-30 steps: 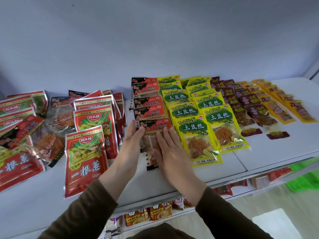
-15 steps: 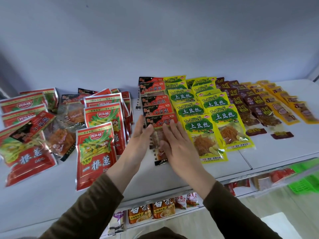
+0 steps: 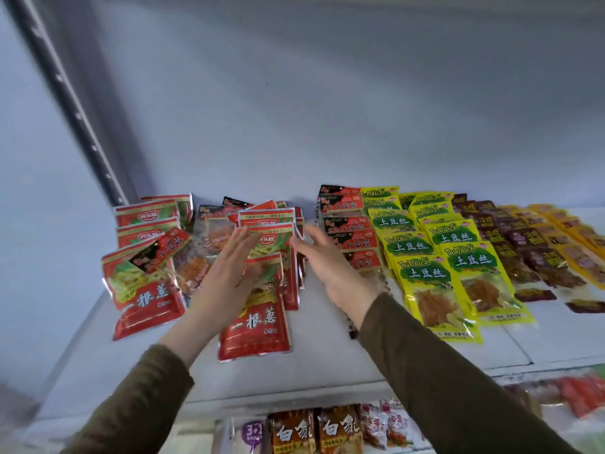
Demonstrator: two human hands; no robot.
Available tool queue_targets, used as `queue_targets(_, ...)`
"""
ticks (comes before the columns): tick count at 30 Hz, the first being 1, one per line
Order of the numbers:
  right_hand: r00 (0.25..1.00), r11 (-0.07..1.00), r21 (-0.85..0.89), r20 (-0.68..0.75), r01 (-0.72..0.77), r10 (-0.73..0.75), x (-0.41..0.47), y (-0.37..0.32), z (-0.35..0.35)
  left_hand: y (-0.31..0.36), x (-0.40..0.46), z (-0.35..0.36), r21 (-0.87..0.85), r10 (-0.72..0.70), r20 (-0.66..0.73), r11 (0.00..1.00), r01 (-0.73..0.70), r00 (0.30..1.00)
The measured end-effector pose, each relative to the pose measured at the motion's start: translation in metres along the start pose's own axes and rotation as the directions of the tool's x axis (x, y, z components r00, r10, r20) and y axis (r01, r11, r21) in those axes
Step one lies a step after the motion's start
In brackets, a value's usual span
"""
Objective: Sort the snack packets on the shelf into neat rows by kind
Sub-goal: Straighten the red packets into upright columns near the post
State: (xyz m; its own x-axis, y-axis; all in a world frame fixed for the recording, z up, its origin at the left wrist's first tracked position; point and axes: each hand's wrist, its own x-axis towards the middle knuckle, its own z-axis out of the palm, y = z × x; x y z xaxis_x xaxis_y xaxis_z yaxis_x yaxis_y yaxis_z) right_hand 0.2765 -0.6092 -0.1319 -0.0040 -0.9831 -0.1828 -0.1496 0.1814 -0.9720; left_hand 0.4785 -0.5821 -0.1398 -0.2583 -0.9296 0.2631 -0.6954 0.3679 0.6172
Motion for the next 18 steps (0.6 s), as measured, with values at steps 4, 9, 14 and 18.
queue_targets(4, 0.996, 0.994, 0.055, -0.003, -0.090, 0.091, 0.025, -0.010, 0.004, -0.027, 0.003, -0.008, 0.308, -0.033, 0.139, 0.951, -0.012, 0.990)
queue_targets(9, 0.977, 0.969, 0.128, 0.020, -0.211, 0.210, 0.047, -0.015, 0.004, -0.022, 0.006, 0.022, 0.527, -0.049, 0.165, 0.849, -0.046, 0.985)
queue_targets(14, 0.968, 0.958, 0.150, 0.105, -0.243, 0.229, 0.061, -0.027, 0.000, -0.008, 0.011, 0.047, 0.486, -0.040, 0.181, 0.872, -0.054, 0.983)
queue_targets(18, 0.967, 0.969, 0.075, 0.114, -0.236, 0.227, 0.075, -0.026, 0.002, -0.008, 0.013, 0.054, 0.390, -0.068, 0.159, 0.921, 0.000, 0.985)
